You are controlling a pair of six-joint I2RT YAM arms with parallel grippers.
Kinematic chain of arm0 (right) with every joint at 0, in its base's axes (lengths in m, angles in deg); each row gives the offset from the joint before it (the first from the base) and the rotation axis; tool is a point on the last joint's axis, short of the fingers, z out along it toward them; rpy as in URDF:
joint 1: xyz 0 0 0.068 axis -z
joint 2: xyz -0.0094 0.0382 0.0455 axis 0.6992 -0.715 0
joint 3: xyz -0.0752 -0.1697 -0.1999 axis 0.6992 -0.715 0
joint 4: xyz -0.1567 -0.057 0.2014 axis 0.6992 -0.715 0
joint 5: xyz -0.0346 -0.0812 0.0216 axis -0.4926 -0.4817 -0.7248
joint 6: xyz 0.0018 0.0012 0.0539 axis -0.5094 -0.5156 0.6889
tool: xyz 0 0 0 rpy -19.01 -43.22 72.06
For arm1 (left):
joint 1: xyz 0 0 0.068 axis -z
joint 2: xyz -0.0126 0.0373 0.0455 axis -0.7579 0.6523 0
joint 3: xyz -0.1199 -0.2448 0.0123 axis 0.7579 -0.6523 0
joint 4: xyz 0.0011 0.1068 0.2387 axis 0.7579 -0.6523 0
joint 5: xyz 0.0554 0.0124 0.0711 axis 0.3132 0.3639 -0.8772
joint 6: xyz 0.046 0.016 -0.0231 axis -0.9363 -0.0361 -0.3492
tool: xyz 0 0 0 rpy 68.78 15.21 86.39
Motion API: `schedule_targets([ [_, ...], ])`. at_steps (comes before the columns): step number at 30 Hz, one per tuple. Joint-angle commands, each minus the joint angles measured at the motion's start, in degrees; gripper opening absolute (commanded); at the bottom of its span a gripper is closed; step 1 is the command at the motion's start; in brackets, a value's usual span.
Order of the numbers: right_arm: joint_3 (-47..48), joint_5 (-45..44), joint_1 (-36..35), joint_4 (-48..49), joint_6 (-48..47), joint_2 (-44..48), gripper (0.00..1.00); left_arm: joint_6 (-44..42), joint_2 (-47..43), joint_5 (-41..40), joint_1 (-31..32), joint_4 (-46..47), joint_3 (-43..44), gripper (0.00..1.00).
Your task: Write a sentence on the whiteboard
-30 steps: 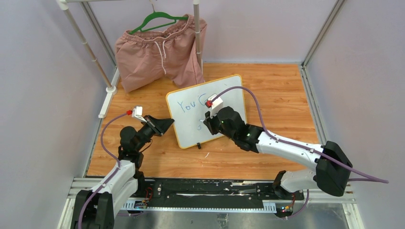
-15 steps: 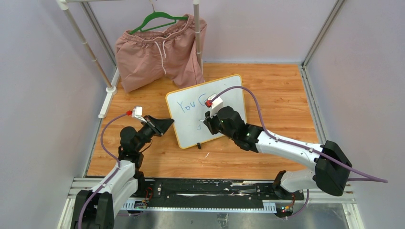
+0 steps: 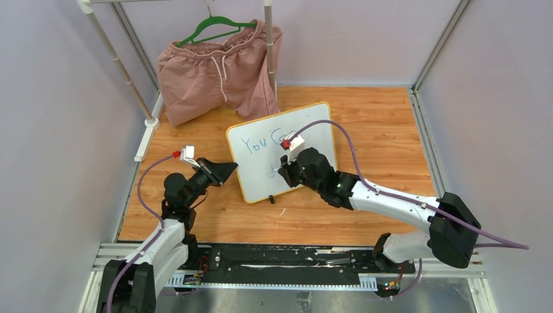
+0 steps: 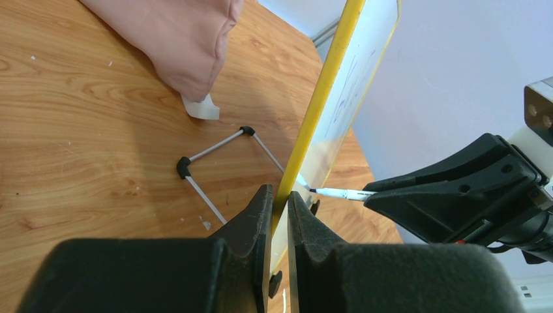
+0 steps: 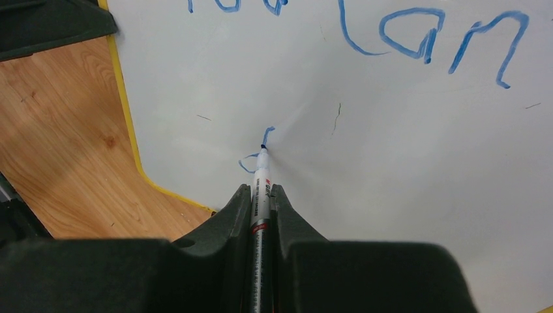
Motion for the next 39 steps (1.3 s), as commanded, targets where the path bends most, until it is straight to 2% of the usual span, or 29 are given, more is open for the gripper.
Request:
schedule_targets([
  [1,-1.3,0.1,0.6,-0.4,0.9,1.2,0.0,0.8,-0.8,0.5,0.2,2.9,0.0,0.0],
  [19,-3.9,1.0,0.4,-0.4,2.5,2.2,0.0,0.8,-0.6,0.5,0.2,2.9,0.0,0.0],
  [27,-4.0,0.5,0.5,0.3,3.1,7.0,0.0,0.7,-0.6,0.6,0.1,2.9,0.0,0.0],
  [32,-6.2,-3.6,0.5,4.2,2.5,9.2,0.0,0.7,-0.7,0.6,0.2,2.9,0.0,0.0],
  [37,-11.8,-6.3,0.5,14.5,-0.5,10.6,0.0,0.8,-0.8,0.7,0.1,2.9,0.0,0.0],
  [39,-11.1,-4.9,0.5,13.0,-0.9,10.7,0.0,0.8,-0.7,0.7,0.1,2.9,0.0,0.0],
])
